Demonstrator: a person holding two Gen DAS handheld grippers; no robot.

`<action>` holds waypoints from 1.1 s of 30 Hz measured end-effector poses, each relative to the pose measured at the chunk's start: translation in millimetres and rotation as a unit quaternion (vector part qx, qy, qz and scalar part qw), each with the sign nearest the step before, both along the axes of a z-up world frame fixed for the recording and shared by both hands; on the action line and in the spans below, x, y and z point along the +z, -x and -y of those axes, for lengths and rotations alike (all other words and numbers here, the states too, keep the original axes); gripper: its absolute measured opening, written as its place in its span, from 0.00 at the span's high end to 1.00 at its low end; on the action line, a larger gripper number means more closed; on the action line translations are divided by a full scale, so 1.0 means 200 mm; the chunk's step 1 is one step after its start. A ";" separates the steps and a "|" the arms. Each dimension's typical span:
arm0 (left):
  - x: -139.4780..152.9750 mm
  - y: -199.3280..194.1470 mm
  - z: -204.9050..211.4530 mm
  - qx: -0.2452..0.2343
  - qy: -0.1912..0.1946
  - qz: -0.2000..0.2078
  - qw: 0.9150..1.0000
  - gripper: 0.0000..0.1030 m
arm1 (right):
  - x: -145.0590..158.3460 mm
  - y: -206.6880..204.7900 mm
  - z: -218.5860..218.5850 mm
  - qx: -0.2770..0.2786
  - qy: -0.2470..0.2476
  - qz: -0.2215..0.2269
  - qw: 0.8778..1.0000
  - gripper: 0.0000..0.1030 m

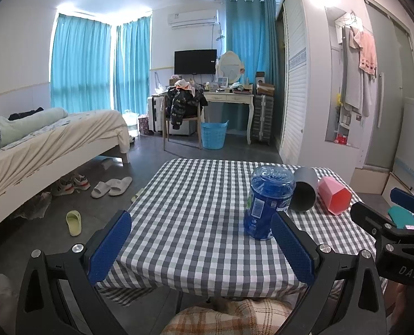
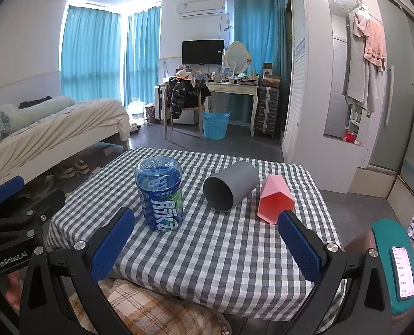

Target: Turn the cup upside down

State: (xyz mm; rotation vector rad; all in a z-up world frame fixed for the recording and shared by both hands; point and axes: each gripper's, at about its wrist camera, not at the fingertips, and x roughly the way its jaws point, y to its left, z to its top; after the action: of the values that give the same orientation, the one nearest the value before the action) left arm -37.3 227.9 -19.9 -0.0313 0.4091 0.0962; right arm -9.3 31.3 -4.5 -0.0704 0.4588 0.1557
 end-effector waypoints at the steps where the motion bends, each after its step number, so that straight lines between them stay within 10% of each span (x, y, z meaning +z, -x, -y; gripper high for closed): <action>1: 0.00 0.00 0.00 0.000 0.000 0.000 1.000 0.00 | 0.00 0.01 0.01 -0.001 0.000 0.001 1.000 0.00; 33: 0.00 0.00 0.00 0.002 -0.001 -0.005 1.000 0.00 | -0.04 0.02 -0.02 0.005 0.000 -0.008 1.000 0.00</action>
State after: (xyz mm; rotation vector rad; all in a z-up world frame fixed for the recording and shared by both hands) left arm -37.0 228.9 -19.5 -0.0297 0.4183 0.1008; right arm -13.0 34.9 -12.7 -0.0720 0.4744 0.1657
